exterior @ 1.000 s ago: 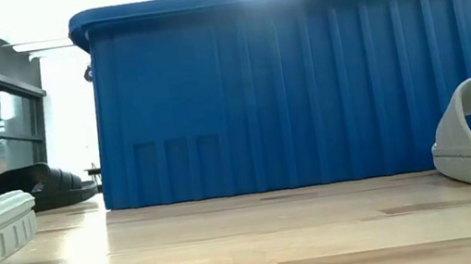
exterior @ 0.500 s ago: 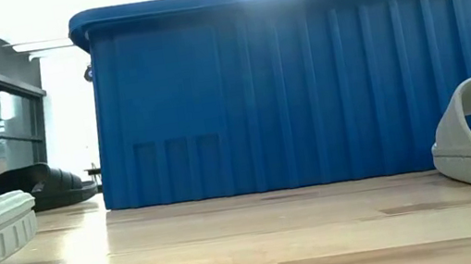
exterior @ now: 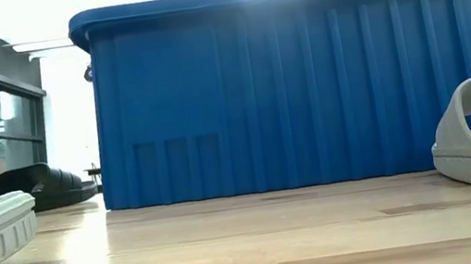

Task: Pick and place slides into bin
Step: Put the black slides on top of the black slides into the blue bin

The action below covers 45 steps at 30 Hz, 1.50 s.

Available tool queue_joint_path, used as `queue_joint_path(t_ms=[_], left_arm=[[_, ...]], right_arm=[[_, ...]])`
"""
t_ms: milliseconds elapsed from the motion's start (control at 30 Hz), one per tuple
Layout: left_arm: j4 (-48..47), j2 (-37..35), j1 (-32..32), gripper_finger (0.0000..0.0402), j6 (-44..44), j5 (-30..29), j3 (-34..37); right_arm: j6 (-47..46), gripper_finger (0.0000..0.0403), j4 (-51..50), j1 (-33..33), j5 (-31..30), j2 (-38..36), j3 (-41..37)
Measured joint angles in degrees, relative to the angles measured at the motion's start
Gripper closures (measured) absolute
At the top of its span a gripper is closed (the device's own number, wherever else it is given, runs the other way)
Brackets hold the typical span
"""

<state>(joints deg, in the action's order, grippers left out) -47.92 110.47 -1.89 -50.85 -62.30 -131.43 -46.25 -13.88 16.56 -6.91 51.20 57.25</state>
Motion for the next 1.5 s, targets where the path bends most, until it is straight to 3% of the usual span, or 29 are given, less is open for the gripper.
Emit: queue_joint_path(t_ms=[200,400,733,1000,1200,1500], left_arm=[[-0.11,-3.79,0.01,0.0191,8.96,1.04,0.01],[-0.15,-8.73,0.02,0.0215,20.56,5.15,-0.03],[-5.11,-10.69,0.02,0.0231,30.15,8.41,-0.03],[-12.83,-10.67,0.07,0.0237,37.62,11.4,-0.03],[-15.73,-10.68,0.07,0.0246,38.47,11.97,-0.03],[-19.74,-10.66,0.07,0.025,42.3,14.76,-0.02]], right_arm=[[-0.03,0.0356,-7.8,5.66,10.32,-1.53,0.0],[-1.1,0.0357,-10.59,10.17,21.16,1.71,0.0],[-4.88,0.0358,-10.8,11.2,29.71,10.27,0.0],[-8.51,0.0358,-10.61,11.22,31.01,14.27,0.0],[-9.21,0.0358,-10.11,12.38,32.26,15.98,0.0],[-10.29,0.0359,-8.55,12.67,32.69,13.07,0.0]])
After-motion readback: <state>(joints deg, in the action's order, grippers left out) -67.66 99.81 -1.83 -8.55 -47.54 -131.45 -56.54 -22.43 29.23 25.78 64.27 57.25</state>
